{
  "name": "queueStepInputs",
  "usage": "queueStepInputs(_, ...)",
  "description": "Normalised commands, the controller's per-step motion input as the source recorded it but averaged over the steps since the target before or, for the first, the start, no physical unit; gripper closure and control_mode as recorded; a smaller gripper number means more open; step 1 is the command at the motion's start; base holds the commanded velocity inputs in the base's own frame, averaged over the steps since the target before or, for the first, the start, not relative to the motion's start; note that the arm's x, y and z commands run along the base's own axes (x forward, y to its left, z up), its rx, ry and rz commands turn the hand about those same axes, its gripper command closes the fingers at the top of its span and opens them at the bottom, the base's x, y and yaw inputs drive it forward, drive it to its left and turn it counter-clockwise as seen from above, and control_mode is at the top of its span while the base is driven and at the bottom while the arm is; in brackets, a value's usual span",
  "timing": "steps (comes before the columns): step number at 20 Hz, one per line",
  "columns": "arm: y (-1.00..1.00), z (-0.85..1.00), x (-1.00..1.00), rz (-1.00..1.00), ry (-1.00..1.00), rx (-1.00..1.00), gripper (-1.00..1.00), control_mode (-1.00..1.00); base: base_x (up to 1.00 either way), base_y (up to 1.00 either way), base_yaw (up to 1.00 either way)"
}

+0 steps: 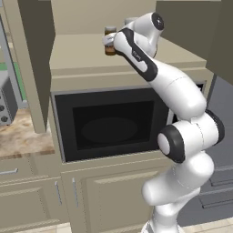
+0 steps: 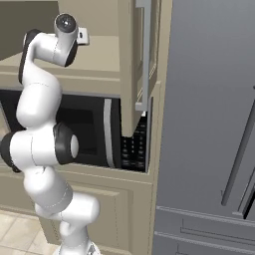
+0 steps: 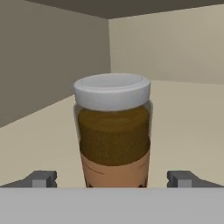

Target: Take the cinnamon bottle from the cabinet and place it on the dining table, next to the plate with the cupcake. Then take the chocolate from the dining counter and place it on the cupcake plate.

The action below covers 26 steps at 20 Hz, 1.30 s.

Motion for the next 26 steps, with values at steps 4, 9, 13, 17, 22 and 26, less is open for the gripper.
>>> queueStepInputs(4,0.05,-0.05,0.22,0.00,0.02,0.01,-1.00,-1.00,0.00,0.00,0.00)
queueStepInputs(9,0.07,-0.03,0.19,0.00,0.00,0.00,-1.00,-1.00,0.00,0.00,0.00)
queueStepInputs(13,0.07,-0.03,0.19,0.00,0.00,0.00,-1.00,-1.00,0.00,0.00,0.00)
queueStepInputs(17,0.09,-0.04,0.16,0.00,0.00,0.00,1.00,-1.00,0.00,0.00,0.00)
queueStepInputs(22,0.13,-0.03,0.08,0.00,0.00,0.00,1.00,-1.00,0.00,0.00,0.00)
queueStepInputs(26,0.10,0.00,-0.22,0.00,-0.04,0.00,1.00,-1.00,0.00,0.00,0.00)
